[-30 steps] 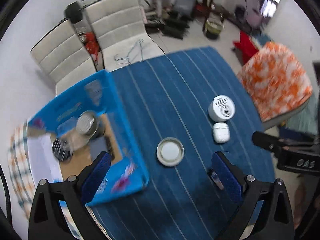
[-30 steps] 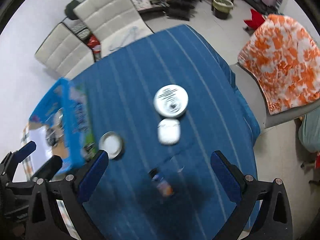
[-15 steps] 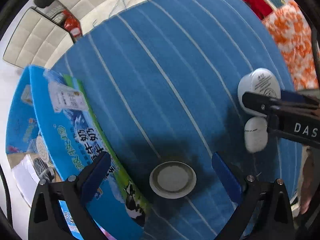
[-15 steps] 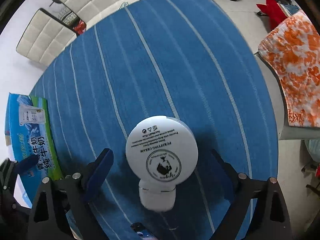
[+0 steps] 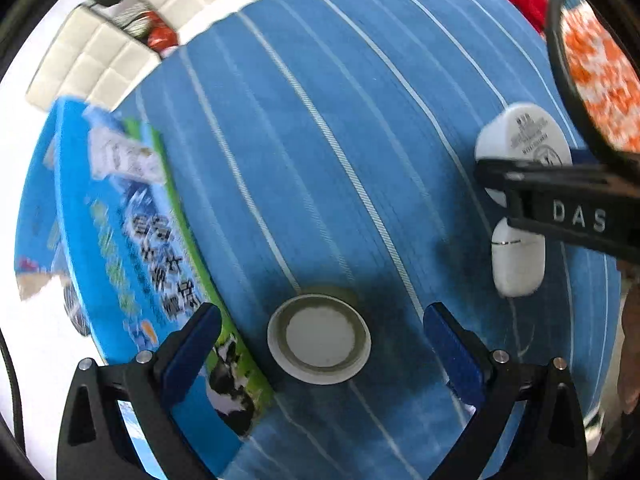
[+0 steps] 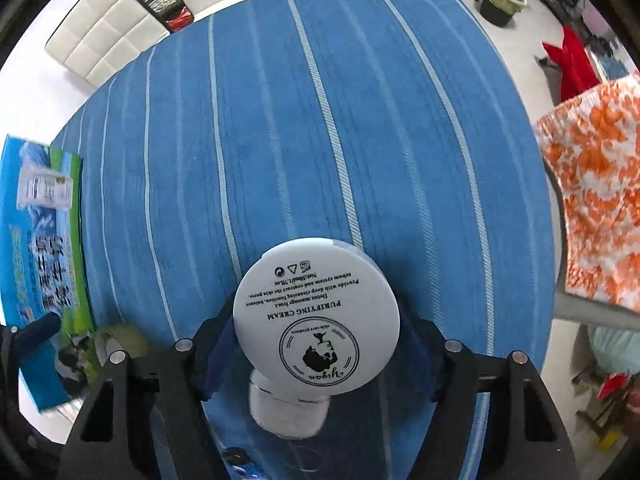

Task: Organize rigid objects
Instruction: 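Grasp the white cream jar with the right gripper while the left grasps the lighter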

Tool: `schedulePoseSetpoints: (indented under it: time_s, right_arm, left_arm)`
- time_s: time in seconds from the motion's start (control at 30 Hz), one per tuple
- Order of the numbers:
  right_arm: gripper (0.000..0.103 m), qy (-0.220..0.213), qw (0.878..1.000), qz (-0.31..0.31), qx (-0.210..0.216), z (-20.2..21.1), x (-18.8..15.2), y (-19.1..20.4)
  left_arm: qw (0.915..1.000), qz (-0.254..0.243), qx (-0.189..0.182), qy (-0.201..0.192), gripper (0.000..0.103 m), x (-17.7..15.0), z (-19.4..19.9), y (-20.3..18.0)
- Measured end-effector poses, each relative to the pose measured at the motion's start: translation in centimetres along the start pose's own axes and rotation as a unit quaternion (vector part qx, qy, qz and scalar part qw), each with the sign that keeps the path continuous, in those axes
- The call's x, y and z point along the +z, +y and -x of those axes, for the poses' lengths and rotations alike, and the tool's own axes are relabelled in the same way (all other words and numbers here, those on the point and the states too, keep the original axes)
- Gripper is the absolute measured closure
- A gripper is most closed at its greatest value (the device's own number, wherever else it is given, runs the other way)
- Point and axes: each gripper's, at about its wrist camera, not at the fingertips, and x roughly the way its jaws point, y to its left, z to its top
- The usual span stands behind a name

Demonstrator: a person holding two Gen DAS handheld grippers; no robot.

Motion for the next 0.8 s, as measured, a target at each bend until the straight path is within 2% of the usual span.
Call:
schedulePoseSetpoints:
  time_s: [0.13,0.33,0.53,0.67,0.73,0.77,0.8]
  right_arm:
    - [0.032,0.006,1.0,0.003,-0.01,0.8,-1.7,-0.9]
    - [0.033,0.026,0.999,-0.009,-0.024,1.0,-5.6,-4.4]
    - [0.032,0.046,0.999,-0.003,-0.008,1.5,-10.6,-6.0]
    - [0.032,0.043,0.999,-0.012,0.007,1.9,-14.8,-6.8]
    - [0.032,0.042,0.999,-0.025,0.003,2.0,-16.8,-7.4]
    - [0.032,0.041,0.999,-0.033,0.005,2.2,-17.4,-7.4]
    - [0.032,0.041,0.998,-0.044,0.012,2.2,-18.2,-7.8]
  left_arm:
    - [0.9992,0.025,-0.031,-0.01,0.0,-1.9,0.6,-1.0]
    - [0.9971,0.029,-0.066,-0.022,0.0,-5.1,1.9,-3.0]
    - [0.9955,0.027,-0.09,-0.015,0.0,-9.1,1.4,-4.7]
    - [0.994,0.027,-0.105,0.011,0.0,-10.6,-0.9,-6.8]
    - [0.9923,0.049,-0.111,0.025,0.009,-10.5,-2.2,-7.4]
    - [0.9903,0.06,-0.121,0.033,0.017,-10.3,-3.0,-7.6]
    - [0.9895,0.064,-0.124,0.038,0.03,-10.1,-3.6,-7.8]
